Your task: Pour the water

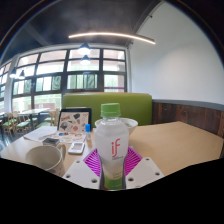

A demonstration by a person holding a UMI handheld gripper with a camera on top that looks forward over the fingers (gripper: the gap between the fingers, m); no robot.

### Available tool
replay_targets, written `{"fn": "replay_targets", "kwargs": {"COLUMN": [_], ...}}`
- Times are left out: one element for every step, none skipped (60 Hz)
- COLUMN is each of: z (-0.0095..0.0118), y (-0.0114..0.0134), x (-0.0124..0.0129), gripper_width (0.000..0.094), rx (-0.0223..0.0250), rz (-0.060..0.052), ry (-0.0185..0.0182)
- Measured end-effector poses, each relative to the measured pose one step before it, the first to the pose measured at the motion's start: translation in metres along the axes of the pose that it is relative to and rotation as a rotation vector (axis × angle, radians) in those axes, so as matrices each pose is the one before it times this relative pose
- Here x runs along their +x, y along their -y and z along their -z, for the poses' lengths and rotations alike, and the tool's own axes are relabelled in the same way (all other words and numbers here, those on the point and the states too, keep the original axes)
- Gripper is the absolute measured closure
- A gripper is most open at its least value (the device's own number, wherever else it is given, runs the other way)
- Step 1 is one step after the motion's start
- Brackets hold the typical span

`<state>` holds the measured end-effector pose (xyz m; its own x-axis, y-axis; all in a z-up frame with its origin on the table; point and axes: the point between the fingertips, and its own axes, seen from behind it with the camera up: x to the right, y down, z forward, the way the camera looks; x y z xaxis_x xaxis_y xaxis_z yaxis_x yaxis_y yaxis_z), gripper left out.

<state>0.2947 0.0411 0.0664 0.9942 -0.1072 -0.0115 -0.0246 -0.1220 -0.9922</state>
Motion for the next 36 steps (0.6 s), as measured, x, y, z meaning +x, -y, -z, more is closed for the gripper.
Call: {"fn": "replay_targets", "kwargs": {"z": [-0.00088, 0.00024, 0.00061, 0.01389, -0.01635, 0.00181, 0.00087, 0.00056, 0.00025, 0.00213, 0.00045, 0.00069, -0.00001, 0.00023, 0.00017, 0.00017, -0.00008, -0.00022, -0.00017, -0.0005, -0.00015, -0.00058, -0.00074, -0.0006, -0.00093, -0.0003, -0.00062, -0.00079, -0.00008, 0.00066, 0.00138, 0.00182, 0.00187, 0.00158, 0.01857, 0.00141], "y": [-0.00297, 0.00058, 0.00261, -0.00087, -0.00274, 0.0006, -0.00073, 0.00052, 0.00034, 0.00121, 0.00046, -0.00032, 0.0003, -0.00023, -0.00015, 0.00001, 0.00024, -0.00007, -0.00034, -0.00008, 0.00035, 0.00066, 0.00023, 0.00053, 0.00032, -0.00034, -0.0007, -0.00253, -0.00151, -0.00166, -0.0005, 0.00028, 0.00161, 0.00249, 0.00448, 0.001], "x": [0.00239, 0.00207, 0.00003, -0.00533, 0.00223, 0.00091, -0.00007, -0.00013, -0.00017, 0.00152, -0.00054, 0.00002, -0.00056, -0.00026, -0.00034, -0.00012, -0.00015, -0.00021, -0.00009, -0.00001, -0.00009, -0.00015, -0.00024, 0.00006, 0.00065, 0.00104, 0.00084, 0.00214, 0.00069, 0.00011, -0.00007, -0.00129, -0.0022, -0.00054, 0.00419, 0.00007], "gripper_width": [0.0693, 0.0694, 0.0695, 0.0695, 0.0695, 0.0696, 0.0696, 0.0696, 0.0696, 0.0697, 0.0696, 0.0695, 0.0696, 0.0696, 0.0694, 0.0693, 0.0693, 0.0684, 0.0671, 0.0646, 0.0615, 0.0595, 0.0556, 0.0523, 0.0498, 0.0476, 0.0447, 0.0408, 0.0342, 0.0267, 0.0203, 0.014, 0.0078, 0.0085, 0.0104, 0.0115], "rx": [-0.00882, -0.00047, 0.00493, -0.00351, 0.00026, -0.0054, -0.00362, 0.00029, -0.00005, 0.00096, 0.00008, -0.0025, 0.00114, -0.00111, -0.00133, -0.00039, 0.00081, 0.00062, 0.00004, 0.00052, 0.00152, 0.00394, 0.00141, 0.00227, 0.00277, 0.00037, -0.00293, -0.01025, -0.00836, -0.00937, -0.00418, 0.00085, 0.00477, 0.00748, 0.00421, 0.00381], "rz": [0.0081, 0.0107, -0.0032, -0.004, -0.0066, -0.0076, -0.0114, -0.0096, -0.0052, -0.0007, -0.0037, -0.003, -0.0021, -0.001, 0.0013, 0.0023, 0.0015, 0.0008, 0.001, 0.0018, 0.0015, -0.0006, -0.0016, -0.0023, -0.0019, -0.0007, -0.0003, -0.0049, -0.0038, -0.0042, -0.0081, -0.0085, -0.0071, -0.0091, -0.0074, -0.0068], "ry": [-0.00345, -0.00296, 0.00091, 0.00083, -0.00265, -0.00337, 0.00018, 0.00057, 0.00075, 0.00393, 0.0034, 0.00143, 0.0011, 0.00123, 0.00038, 0.00046, 0.00053, 0.00028, -0.00011, -0.00023, 0.00117, 0.00003, 0.00017, -0.00018, -0.00083, -0.00013, -0.00387, -0.01118, -0.00476, -0.00148, -0.00217, 0.00296, 0.00568, -0.00113, -0.00193, -0.00341]}}
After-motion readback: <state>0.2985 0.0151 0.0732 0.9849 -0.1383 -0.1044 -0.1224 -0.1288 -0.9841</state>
